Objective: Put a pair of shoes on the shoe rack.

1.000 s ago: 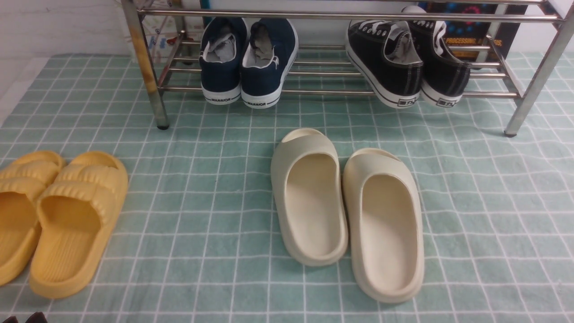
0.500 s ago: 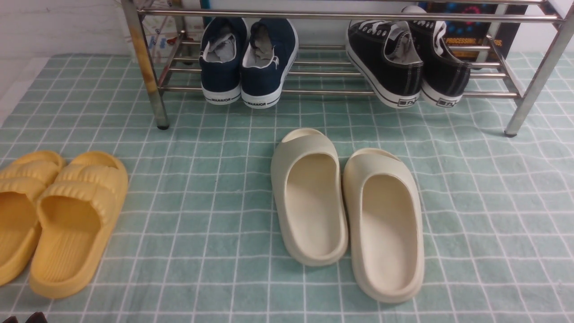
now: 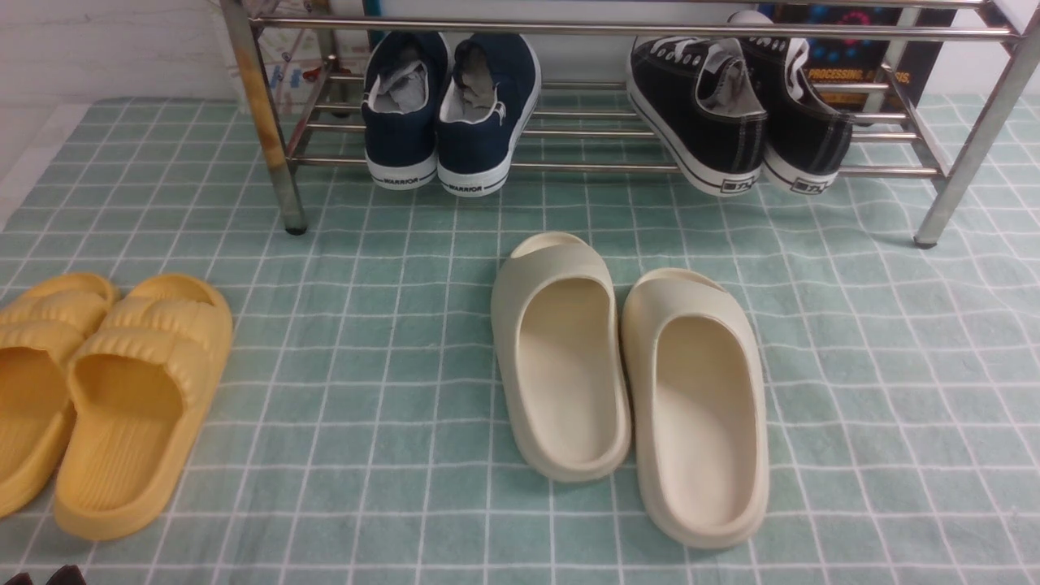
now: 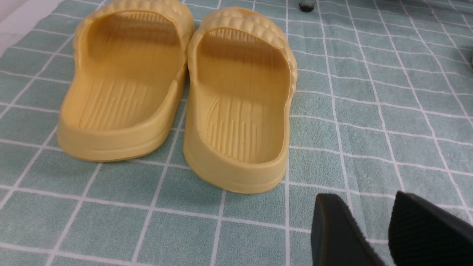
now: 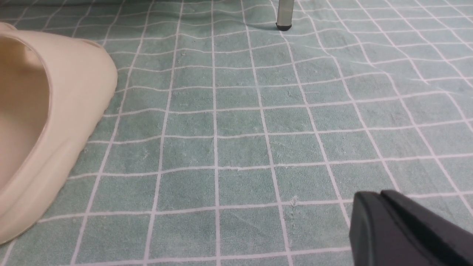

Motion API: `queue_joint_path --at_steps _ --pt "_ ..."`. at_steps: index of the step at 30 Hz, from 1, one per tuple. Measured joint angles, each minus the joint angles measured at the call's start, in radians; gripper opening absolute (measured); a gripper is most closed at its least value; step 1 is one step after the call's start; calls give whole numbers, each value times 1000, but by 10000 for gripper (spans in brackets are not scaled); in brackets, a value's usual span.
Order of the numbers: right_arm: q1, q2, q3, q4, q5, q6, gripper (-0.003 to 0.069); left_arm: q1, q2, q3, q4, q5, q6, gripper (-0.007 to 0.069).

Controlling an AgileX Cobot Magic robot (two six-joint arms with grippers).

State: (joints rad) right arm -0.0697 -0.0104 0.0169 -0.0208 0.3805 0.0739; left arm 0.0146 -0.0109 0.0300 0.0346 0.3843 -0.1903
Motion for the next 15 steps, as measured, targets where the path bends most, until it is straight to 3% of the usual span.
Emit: queue_joint_path --at_steps 15 --pt "0 0 0 0 0 0 76 0 0 0 0 0 0 238"
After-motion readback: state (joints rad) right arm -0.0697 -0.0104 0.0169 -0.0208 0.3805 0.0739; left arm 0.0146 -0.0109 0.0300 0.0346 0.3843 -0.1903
